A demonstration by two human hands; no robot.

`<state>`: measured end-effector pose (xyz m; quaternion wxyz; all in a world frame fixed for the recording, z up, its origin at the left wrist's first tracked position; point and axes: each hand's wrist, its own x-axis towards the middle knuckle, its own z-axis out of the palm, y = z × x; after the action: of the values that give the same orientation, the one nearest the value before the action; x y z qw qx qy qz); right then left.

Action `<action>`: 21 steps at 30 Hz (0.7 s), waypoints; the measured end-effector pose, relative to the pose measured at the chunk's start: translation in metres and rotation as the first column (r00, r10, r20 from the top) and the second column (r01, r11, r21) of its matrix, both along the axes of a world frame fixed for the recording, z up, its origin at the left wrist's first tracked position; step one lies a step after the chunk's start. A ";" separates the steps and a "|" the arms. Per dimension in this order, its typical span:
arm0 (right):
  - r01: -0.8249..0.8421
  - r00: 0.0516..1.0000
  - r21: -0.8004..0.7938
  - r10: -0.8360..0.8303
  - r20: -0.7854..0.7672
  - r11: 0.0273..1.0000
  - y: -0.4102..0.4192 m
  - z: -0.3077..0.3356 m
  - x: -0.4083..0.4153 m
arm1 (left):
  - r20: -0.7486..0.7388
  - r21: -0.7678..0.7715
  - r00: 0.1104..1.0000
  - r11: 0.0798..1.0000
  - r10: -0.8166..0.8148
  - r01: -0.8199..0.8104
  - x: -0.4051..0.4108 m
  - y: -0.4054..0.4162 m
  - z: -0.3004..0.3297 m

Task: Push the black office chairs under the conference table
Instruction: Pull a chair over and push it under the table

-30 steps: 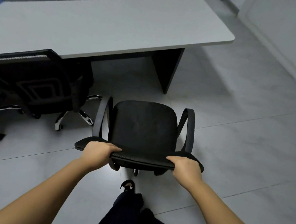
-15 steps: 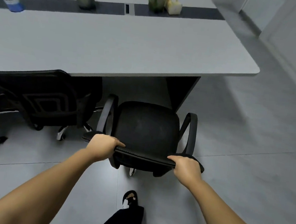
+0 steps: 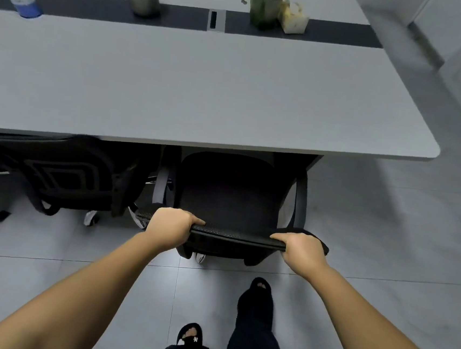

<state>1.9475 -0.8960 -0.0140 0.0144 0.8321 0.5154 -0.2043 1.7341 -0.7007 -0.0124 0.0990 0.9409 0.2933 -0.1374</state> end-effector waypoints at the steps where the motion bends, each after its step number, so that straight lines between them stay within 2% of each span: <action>1: -0.012 1.000 0.003 0.012 -0.006 1.000 0.006 -0.001 0.011 | 0.002 0.001 1.000 1.000 0.012 -0.012 0.009 0.004 0.000; 11: -0.134 0.991 -0.021 0.133 -0.027 0.991 0.067 0.001 0.114 | 0.002 -0.023 0.986 0.986 0.165 -0.165 0.086 0.033 -0.001; 17: -0.156 0.987 -0.018 0.155 -0.042 0.988 0.096 -0.001 0.142 | 0.014 -0.029 0.988 0.988 0.155 -0.155 0.113 0.061 -0.003; 21: -0.109 0.993 -0.003 0.108 -0.049 0.994 0.114 -0.001 0.150 | 0.017 -0.046 0.991 0.990 0.133 -0.132 0.125 0.086 -0.002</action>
<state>2.0973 -0.7818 -0.0151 0.0153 0.7976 0.5595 -0.2248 1.8592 -0.6148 -0.0148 0.1320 0.9182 0.3510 -0.1275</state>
